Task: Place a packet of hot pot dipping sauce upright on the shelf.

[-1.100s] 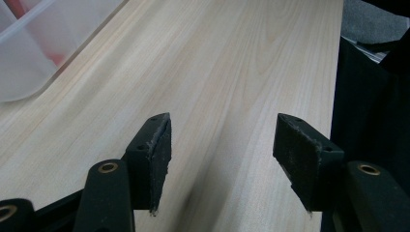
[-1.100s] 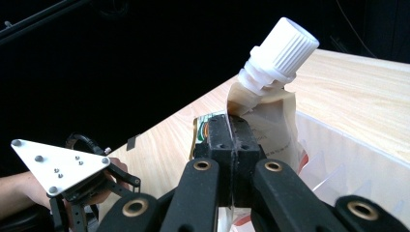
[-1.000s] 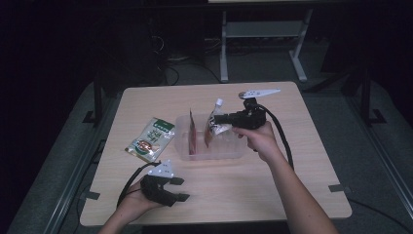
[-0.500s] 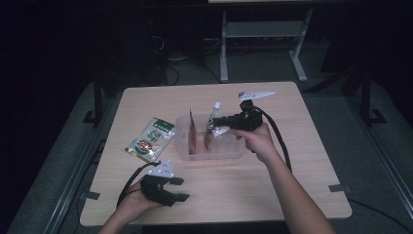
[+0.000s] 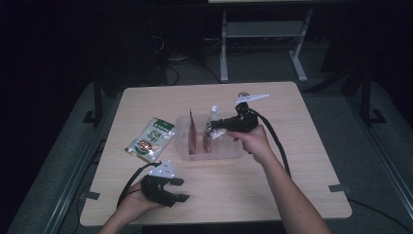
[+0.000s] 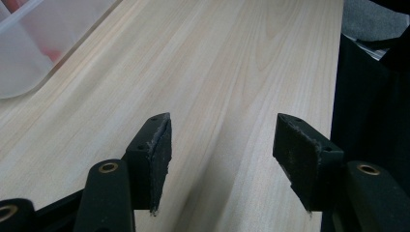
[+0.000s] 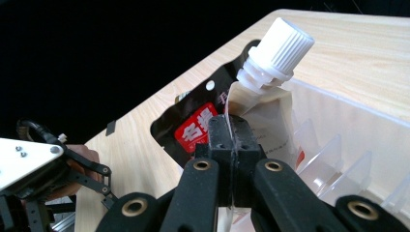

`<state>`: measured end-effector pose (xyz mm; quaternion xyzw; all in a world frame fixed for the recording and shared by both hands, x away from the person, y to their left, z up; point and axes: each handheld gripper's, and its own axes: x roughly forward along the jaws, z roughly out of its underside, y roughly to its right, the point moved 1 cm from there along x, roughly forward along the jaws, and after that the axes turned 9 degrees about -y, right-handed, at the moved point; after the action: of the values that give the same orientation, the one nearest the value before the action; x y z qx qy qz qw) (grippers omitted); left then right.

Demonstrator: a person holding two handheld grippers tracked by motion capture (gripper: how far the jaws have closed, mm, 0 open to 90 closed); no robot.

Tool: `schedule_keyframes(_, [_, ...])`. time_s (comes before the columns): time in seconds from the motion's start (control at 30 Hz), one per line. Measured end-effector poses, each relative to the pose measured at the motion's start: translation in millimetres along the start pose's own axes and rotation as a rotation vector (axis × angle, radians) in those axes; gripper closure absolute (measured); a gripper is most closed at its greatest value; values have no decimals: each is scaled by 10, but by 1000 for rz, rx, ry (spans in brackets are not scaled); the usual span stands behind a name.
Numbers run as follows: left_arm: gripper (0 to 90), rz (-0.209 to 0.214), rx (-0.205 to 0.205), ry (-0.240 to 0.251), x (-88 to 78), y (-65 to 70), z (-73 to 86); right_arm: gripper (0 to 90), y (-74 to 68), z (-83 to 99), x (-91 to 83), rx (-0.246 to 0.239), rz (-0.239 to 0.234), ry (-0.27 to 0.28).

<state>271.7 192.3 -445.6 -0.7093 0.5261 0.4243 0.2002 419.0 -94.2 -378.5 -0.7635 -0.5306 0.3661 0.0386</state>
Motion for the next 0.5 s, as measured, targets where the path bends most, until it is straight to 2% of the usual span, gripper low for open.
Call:
schedule_keyframes(0.23, [385, 0, -6, 0, -1, 5, 1, 893, 37, 32, 87, 6, 14, -25])
schedule_keyframes(0.5, [386, 1, -7, -3, 1, 6, -1, 880, 74, 41, 90, 17, 16, 0])
